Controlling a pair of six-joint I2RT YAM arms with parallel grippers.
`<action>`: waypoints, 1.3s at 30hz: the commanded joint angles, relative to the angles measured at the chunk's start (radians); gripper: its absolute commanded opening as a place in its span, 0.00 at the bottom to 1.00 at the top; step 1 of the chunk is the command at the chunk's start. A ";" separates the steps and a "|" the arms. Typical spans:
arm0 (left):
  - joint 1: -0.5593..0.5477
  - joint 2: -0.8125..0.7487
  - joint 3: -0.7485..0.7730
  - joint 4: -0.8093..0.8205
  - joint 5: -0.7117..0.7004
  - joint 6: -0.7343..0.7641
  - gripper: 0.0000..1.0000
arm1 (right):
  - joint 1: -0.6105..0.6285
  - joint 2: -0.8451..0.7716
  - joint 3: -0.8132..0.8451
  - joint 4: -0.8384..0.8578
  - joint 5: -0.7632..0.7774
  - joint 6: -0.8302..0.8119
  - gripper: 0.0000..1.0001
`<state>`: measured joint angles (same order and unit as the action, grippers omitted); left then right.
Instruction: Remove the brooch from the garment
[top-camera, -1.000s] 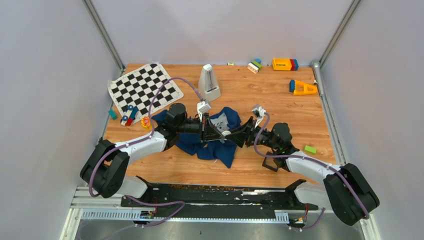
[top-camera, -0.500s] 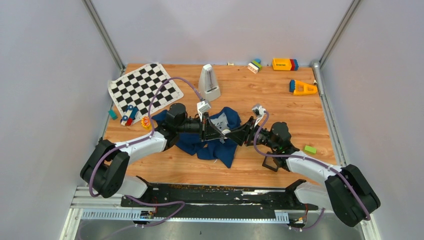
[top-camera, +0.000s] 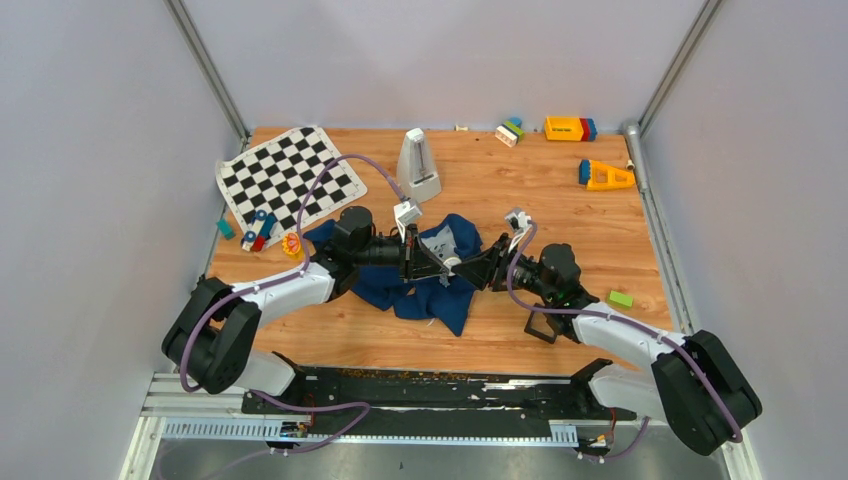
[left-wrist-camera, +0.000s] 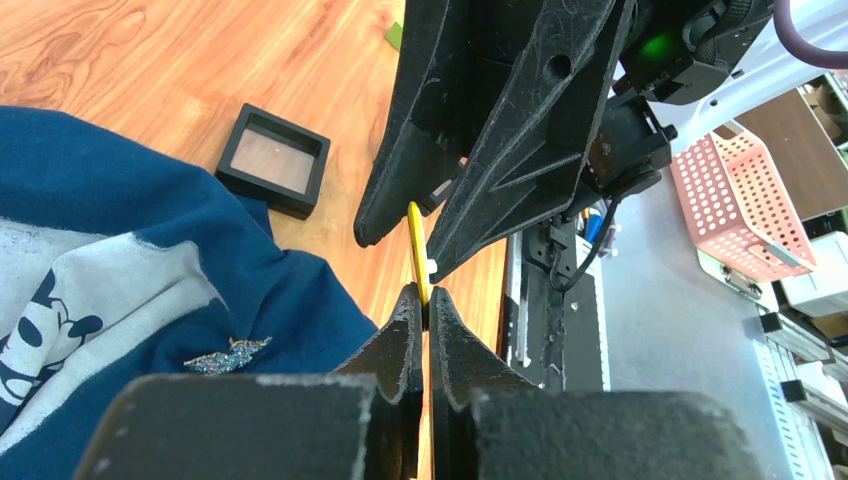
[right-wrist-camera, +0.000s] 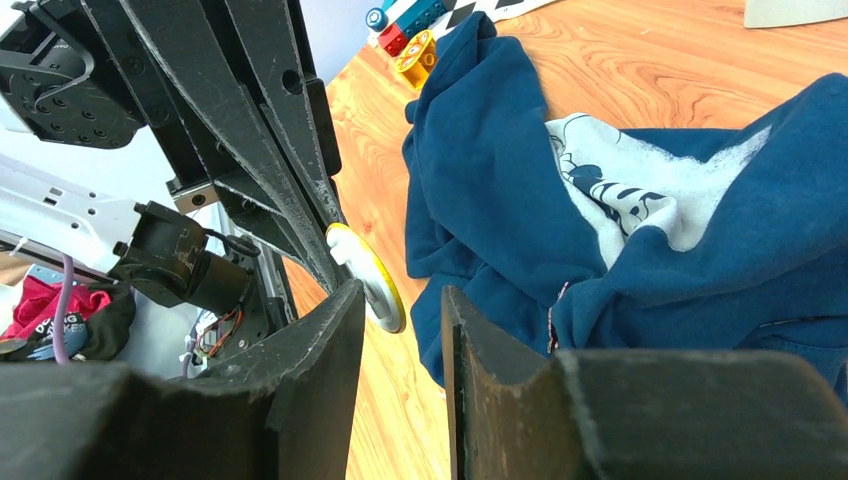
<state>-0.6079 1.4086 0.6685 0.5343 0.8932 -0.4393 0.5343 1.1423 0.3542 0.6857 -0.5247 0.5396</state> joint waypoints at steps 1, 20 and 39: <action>-0.014 -0.007 0.023 0.014 0.101 0.005 0.00 | -0.013 -0.002 0.044 -0.030 0.130 0.000 0.33; -0.015 0.006 0.046 -0.096 0.005 0.055 0.00 | -0.027 -0.053 -0.001 -0.002 0.164 0.016 0.43; 0.031 -0.029 0.017 -0.050 -0.025 -0.016 0.00 | -0.025 -0.019 -0.045 0.203 -0.005 -0.084 0.58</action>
<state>-0.6064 1.4258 0.6891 0.4133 0.8692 -0.4118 0.5106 1.0832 0.3080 0.7277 -0.4599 0.4870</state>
